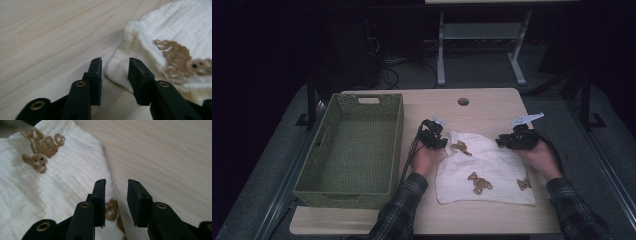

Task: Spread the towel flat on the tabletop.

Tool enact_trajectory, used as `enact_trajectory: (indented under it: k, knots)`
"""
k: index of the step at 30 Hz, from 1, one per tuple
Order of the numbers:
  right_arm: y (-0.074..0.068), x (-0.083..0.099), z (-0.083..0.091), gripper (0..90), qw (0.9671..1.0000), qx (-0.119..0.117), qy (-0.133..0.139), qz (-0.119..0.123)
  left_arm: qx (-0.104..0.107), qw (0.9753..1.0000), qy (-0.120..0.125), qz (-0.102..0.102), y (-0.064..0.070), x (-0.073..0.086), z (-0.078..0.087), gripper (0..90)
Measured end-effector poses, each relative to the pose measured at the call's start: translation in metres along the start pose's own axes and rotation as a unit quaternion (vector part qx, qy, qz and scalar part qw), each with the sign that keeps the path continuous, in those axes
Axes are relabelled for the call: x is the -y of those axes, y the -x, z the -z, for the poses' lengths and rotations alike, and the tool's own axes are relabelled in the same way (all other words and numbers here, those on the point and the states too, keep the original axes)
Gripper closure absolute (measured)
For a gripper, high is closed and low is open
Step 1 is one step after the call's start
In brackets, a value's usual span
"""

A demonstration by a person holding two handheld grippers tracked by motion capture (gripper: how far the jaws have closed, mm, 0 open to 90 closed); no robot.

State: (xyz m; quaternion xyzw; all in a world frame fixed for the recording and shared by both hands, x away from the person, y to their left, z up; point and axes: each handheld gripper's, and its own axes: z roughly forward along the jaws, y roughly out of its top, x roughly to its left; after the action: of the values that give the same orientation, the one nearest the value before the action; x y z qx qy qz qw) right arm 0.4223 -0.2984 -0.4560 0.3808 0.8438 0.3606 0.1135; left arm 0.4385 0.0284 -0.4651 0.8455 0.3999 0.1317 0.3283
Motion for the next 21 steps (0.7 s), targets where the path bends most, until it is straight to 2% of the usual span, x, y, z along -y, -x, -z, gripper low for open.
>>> enact_trajectory:
  k: [3, 5, 9, 10, 11, 14, 15, 16, 19, 21]
  knots:
    - [0.0, 0.001, -0.001, 68.0, 1.0, -0.002, 0.003, -0.002, -0.004, 1.0, -0.001, -0.006, 0.0, -0.003, -0.002, 81.2]
    - [0.0, 0.001, -0.002, 68.4, 1.0, -0.002, -0.001, -0.001, -0.027, 0.9994, -0.005, -0.02, 0.0, -0.007, -0.003, 84.0]
    - [-0.001, 0.001, -0.003, 68.9, 1.0, -0.001, -0.004, 0.0, -0.063, 0.9977, -0.012, -0.02, -0.009, -0.017, -0.006, 84.6]
    - [-0.001, 0.001, -0.003, 68.9, 1.0, -0.001, -0.004, 0.0, -0.063, 0.9977, -0.012, -0.02, -0.009, -0.017, -0.006, 84.6]
    - [0.0, 0.001, -0.004, 69.1, 1.0, -0.002, -0.004, 0.001, -0.087, 0.9959, -0.016, -0.014, -0.017, -0.022, -0.009, 84.6]
    - [0.0, 0.001, -0.006, 69.1, 1.0, -0.004, -0.007, -0.003, -0.107, 0.9941, -0.015, -0.007, -0.024, -0.026, -0.01, 84.2]
    - [0.0, 0.002, -0.007, 69.2, 1.0, -0.005, -0.006, -0.004, -0.105, 0.9944, -0.01, 0.001, -0.024, -0.027, -0.01, 83.4]
    - [0.001, 0.002, -0.009, 69.2, 1.0, -0.004, -0.007, -0.001, -0.092, 0.9957, -0.006, 0.007, -0.023, -0.027, -0.008, 82.3]
    - [0.004, 0.002, -0.014, 70.1, 0.9999, -0.008, -0.007, -0.011, -0.069, 0.9976, -0.008, -0.003, -0.013, -0.023, -0.002, 69.3]
    - [0.005, 0.002, -0.017, 71.4, 0.9997, -0.013, -0.01, -0.016, -0.041, 0.9991, -0.002, -0.004, -0.006, -0.019, 0.005, 62.8]
